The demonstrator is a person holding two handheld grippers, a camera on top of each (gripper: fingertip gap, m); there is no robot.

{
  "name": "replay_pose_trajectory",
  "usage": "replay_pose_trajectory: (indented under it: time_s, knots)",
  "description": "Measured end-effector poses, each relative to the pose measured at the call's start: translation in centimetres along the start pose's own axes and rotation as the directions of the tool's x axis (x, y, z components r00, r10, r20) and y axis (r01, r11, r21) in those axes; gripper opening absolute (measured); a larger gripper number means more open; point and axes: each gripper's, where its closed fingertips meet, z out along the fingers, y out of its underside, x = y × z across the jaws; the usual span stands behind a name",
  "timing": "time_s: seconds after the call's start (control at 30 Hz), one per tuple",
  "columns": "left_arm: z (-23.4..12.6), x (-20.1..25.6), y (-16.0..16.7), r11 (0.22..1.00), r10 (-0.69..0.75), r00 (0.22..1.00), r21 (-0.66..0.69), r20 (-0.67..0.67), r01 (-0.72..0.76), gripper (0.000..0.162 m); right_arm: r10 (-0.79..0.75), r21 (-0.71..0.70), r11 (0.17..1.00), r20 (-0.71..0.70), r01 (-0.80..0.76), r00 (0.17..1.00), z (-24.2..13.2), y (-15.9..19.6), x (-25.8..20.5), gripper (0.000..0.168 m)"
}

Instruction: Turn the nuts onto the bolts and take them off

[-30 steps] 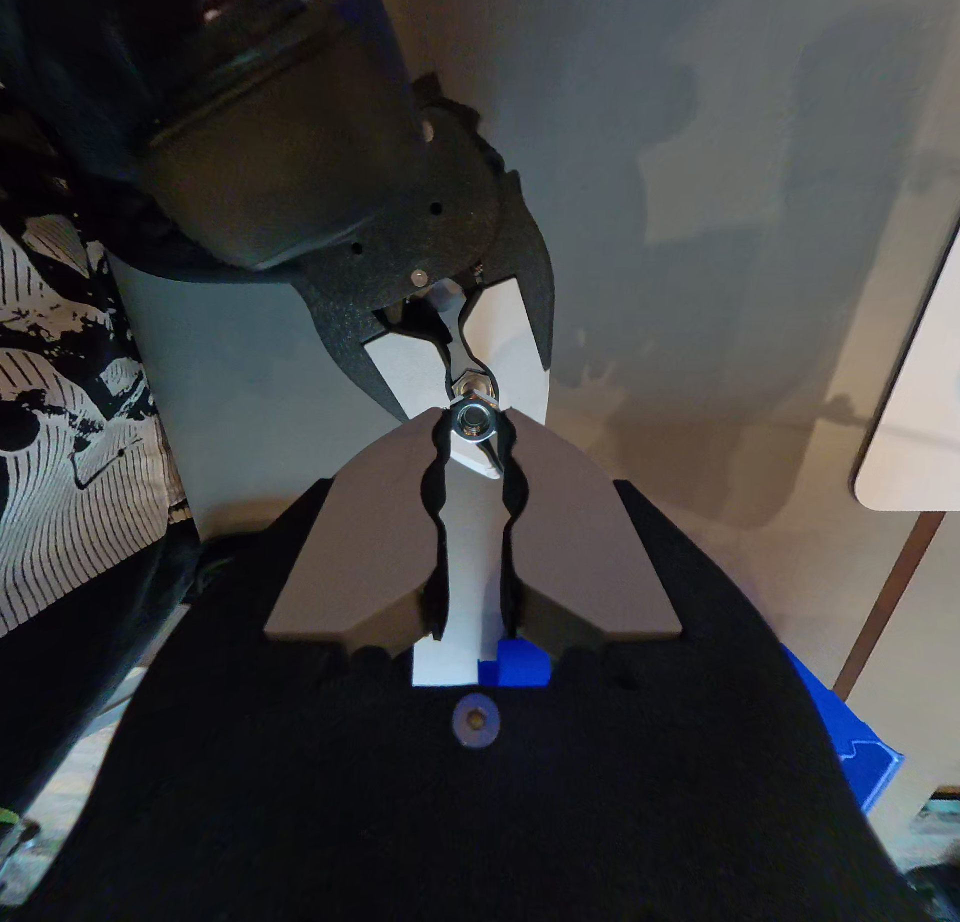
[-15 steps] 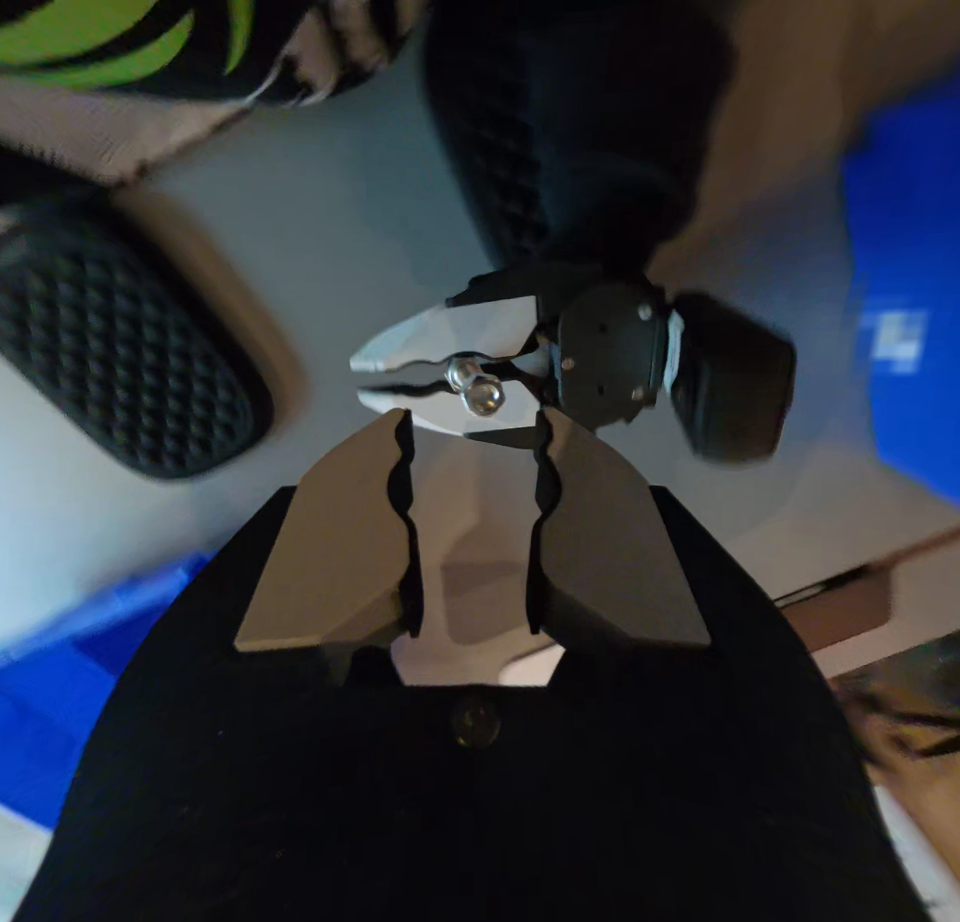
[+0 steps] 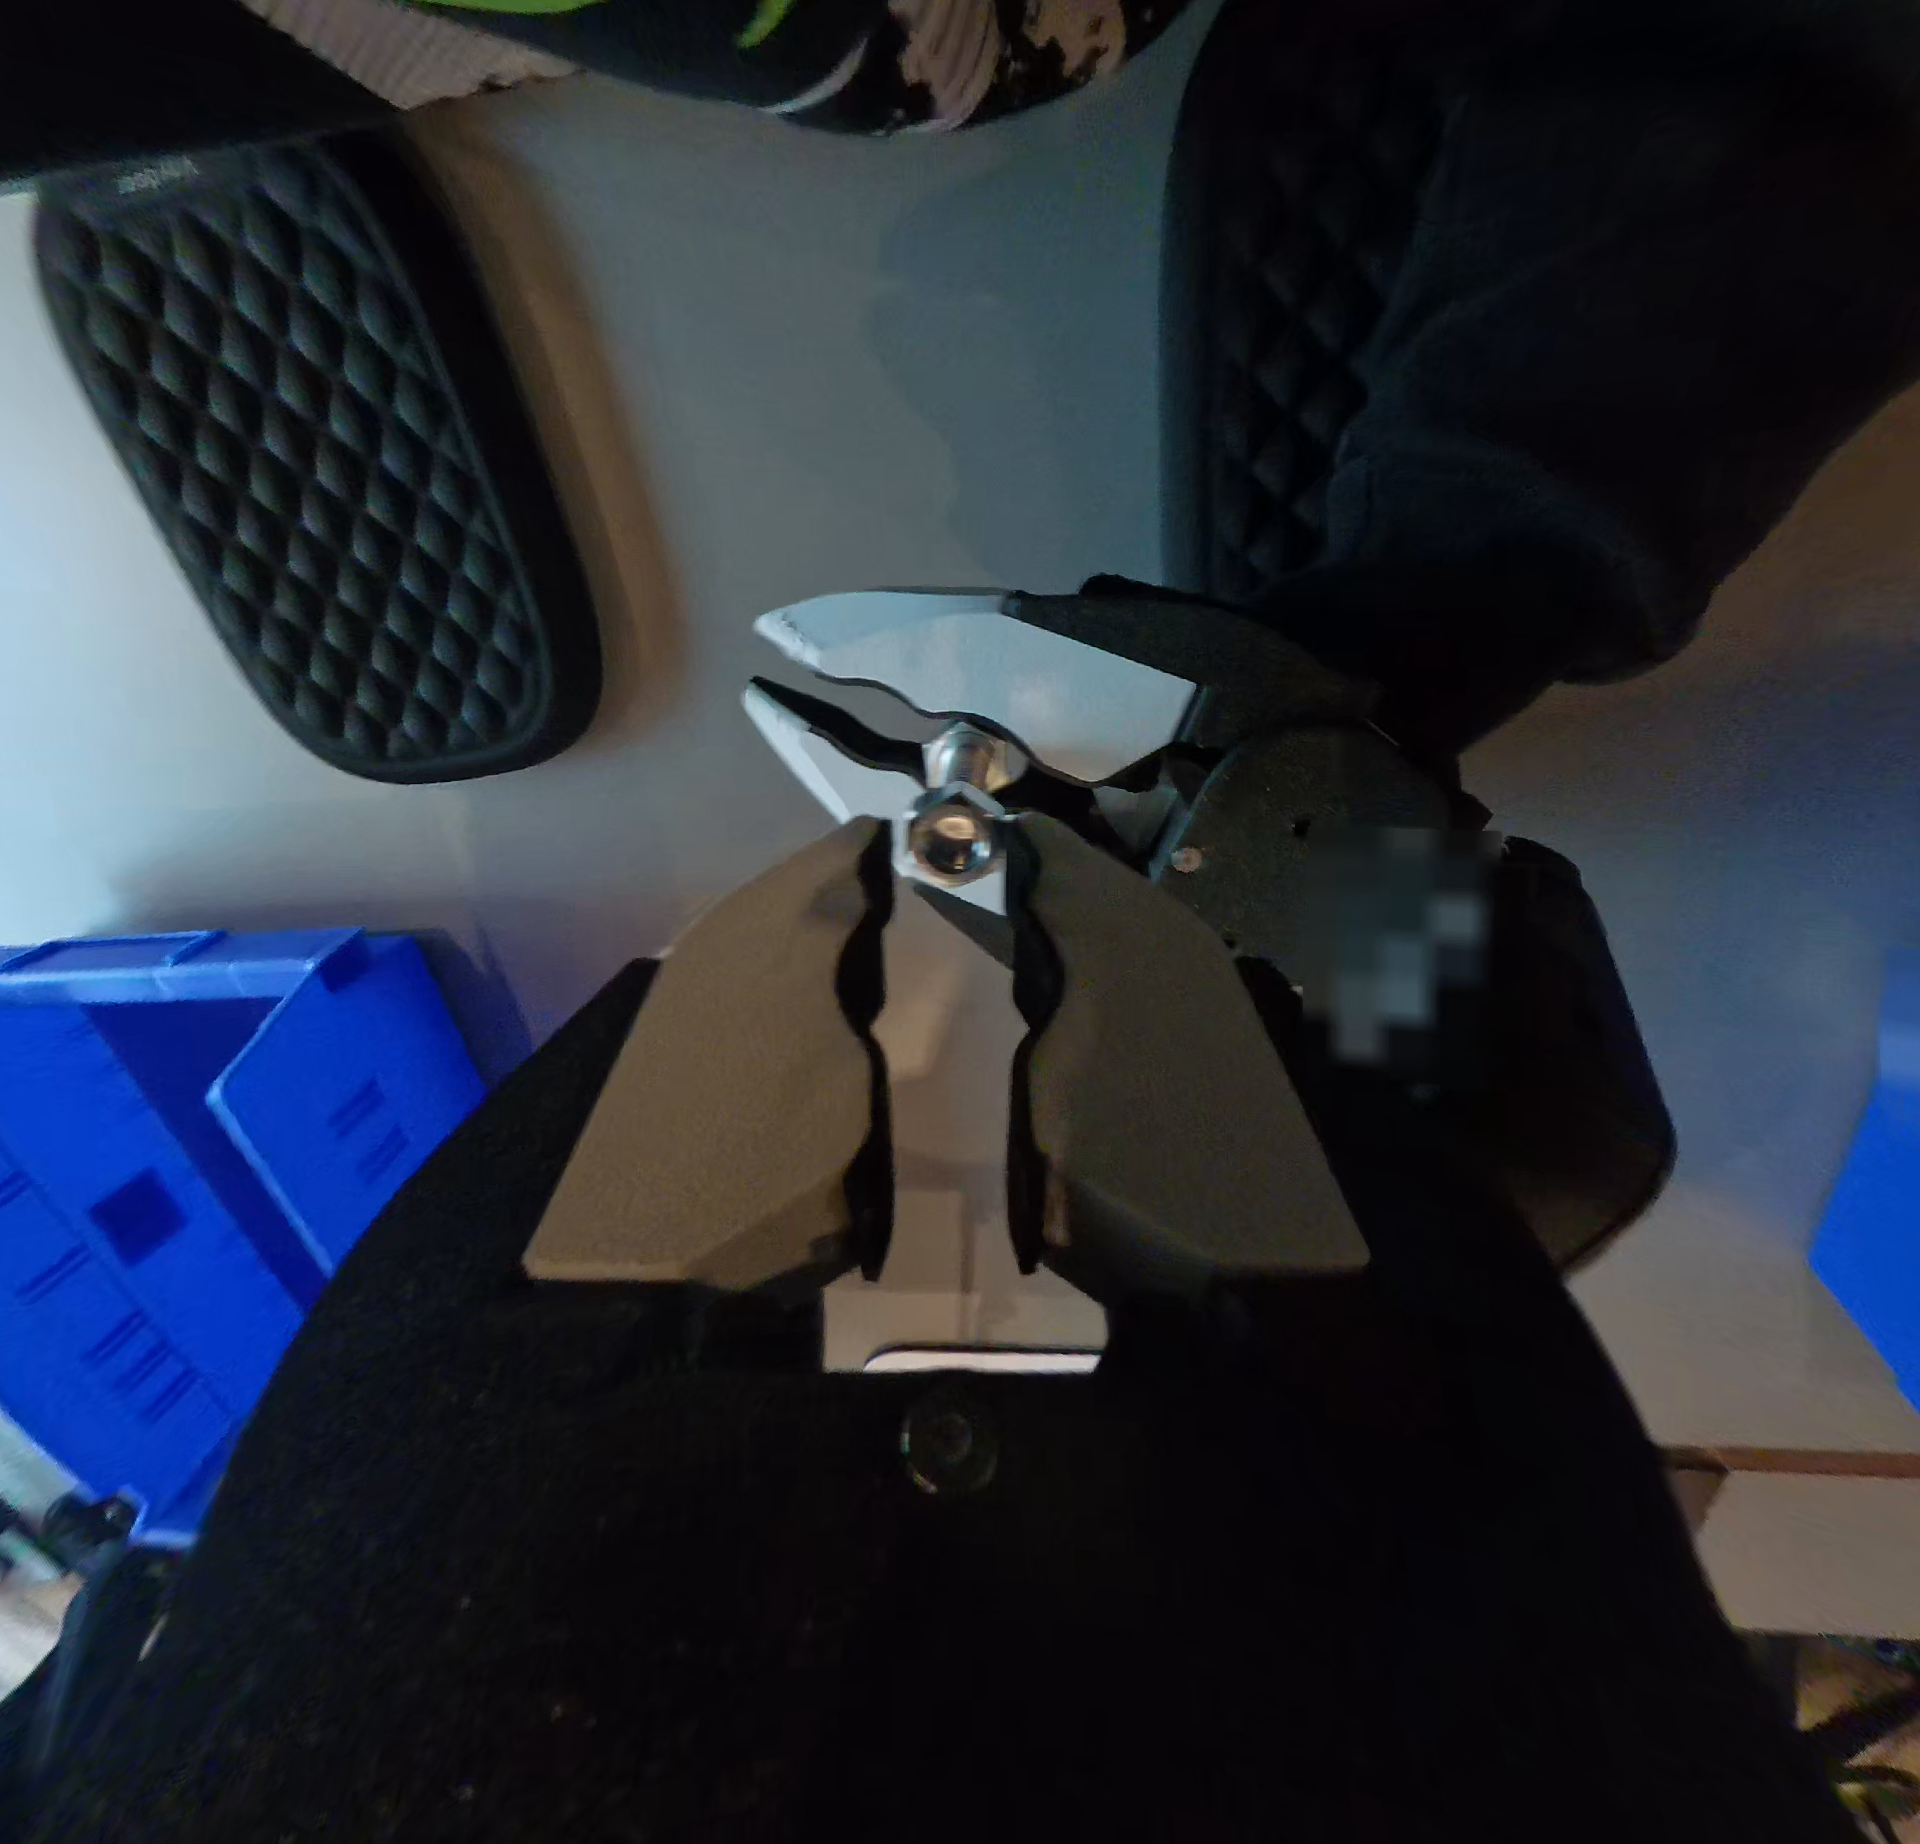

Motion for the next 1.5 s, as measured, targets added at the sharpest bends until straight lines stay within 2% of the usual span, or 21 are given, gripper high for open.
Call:
replay_pose_trajectory:
  time_s: [0.1, 0.2, 0.33, 0.43, 0.53, 0.63, 0.7, 0.77, 0.87, 0.93, 0.97, 1.03, 1.1, 1.2, 1.27, 1.37, 1.5]
  knots:
    - [-0.1, -0.4, 0.0, 1.000, 0.007, 1.000, 0.002, 0.031, -0.007, 0.010, 0.062, 0.013, 0.998, -0.016, -0.062, 0.998, -0.1, 0.2, 0.3, 0.017]
    - [-0.6, -1.4, -0.5, 1.000, 0.010, 0.994, 0.028, 0.112, -0.013, 0.010, 0.199, 0.020, 0.980, -0.055, -0.198, 0.978, -0.5, 0.9, 0.5, 0.017]
    - [-1.4, -3.2, -0.6, 0.999, 0.013, 0.968, 0.035, 0.251, -0.023, 0.010, 0.455, 0.046, 0.890, -0.112, -0.453, 0.883, -0.8, 2.0, 0.8, 0.017]
    - [-1.7, -4.3, -0.4, 1.000, 0.019, 0.942, 0.014, 0.336, -0.025, 0.010, 0.665, 0.082, 0.747, -0.128, -0.660, 0.736, -0.7, 2.5, 0.7, 0.017]
    - [-2.1, -5.1, -0.3, 1.000, 0.015, 0.919, 0.008, 0.394, -0.020, 0.010, 0.850, 0.129, 0.524, -0.129, -0.842, 0.510, -0.7, 3.1, 0.8, 0.017]
    - [-2.4, -5.6, -0.2, 1.000, 0.006, 0.901, 0.009, 0.433, -0.011, 0.010, 0.957, 0.181, 0.285, -0.114, -0.941, 0.268, -0.7, 3.6, 0.8, 0.017]
    - [-2.5, -5.8, 0.0, 1.000, 0.012, 0.891, -0.005, 0.453, -0.011, 0.010, 0.984, 0.207, 0.162, -0.105, -0.965, 0.143, -0.6, 3.7, 0.8, 0.017]
    - [-2.6, -5.9, 0.0, 1.000, 0.009, 0.889, 0.000, 0.458, -0.011, 0.010, 0.991, 0.231, 0.101, -0.112, -0.968, 0.076, -0.7, 3.7, 1.0, 0.017]
    - [-2.6, -5.7, -0.2, 1.000, 0.005, 0.896, 0.014, 0.444, -0.013, 0.010, 0.990, 0.250, 0.082, -0.129, -0.965, 0.051, -0.8, 3.6, 0.9, 0.017]
    - [-2.5, -5.5, -0.3, 1.000, 0.005, 0.903, 0.024, 0.429, -0.017, 0.010, 0.988, 0.275, 0.099, -0.141, -0.956, 0.062, -1.0, 3.7, 1.0, 0.020]
    - [-2.6, -5.3, -0.4, 0.999, 0.000, 0.909, 0.040, 0.417, -0.019, 0.010, 0.983, 0.298, 0.129, -0.166, -0.946, 0.082, -1.4, 4.0, 1.3, 0.031]
    - [-2.8, -5.1, -0.7, 0.997, -0.011, 0.915, 0.068, 0.404, -0.018, 0.010, 0.965, 0.344, 0.235, -0.193, -0.909, 0.177, -2.7, 3.8, 1.6, 0.036]
    - [-2.9, -5.0, -0.9, 0.996, -0.022, 0.922, 0.091, 0.386, -0.015, 0.010, 0.903, 0.363, 0.417, -0.272, -0.834, 0.333, -4.5, 3.6, 1.8, 0.033]
    - [-2.8, -4.7, -1.0, 0.994, -0.029, 0.936, 0.107, 0.351, -0.009, 0.010, 0.668, 0.225, 0.736, -0.395, -0.639, 0.630, -6.0, 3.0, 1.0, 0.030]
    - [-2.5, -4.3, -0.9, 0.995, -0.027, 0.947, 0.100, 0.321, -0.006, 0.010, 0.493, 0.127, 0.865, -0.402, -0.486, 0.772, -5.9, 2.5, 0.8, 0.029]
    - [-2.1, -3.9, -0.5, 0.997, -0.012, 0.957, 0.073, 0.291, -0.009, 0.010, 0.364, 0.099, 0.931, -0.316, -0.351, 0.876, -4.9, 1.6, 1.1, 0.029]
    - [-1.9, -3.8, -0.3, 0.998, -0.004, 0.961, 0.055, 0.278, -0.012, 0.010, 0.274, 0.098, 0.960, -0.167, -0.261, 0.947, -3.1, 1.2, 1.5, 0.032]
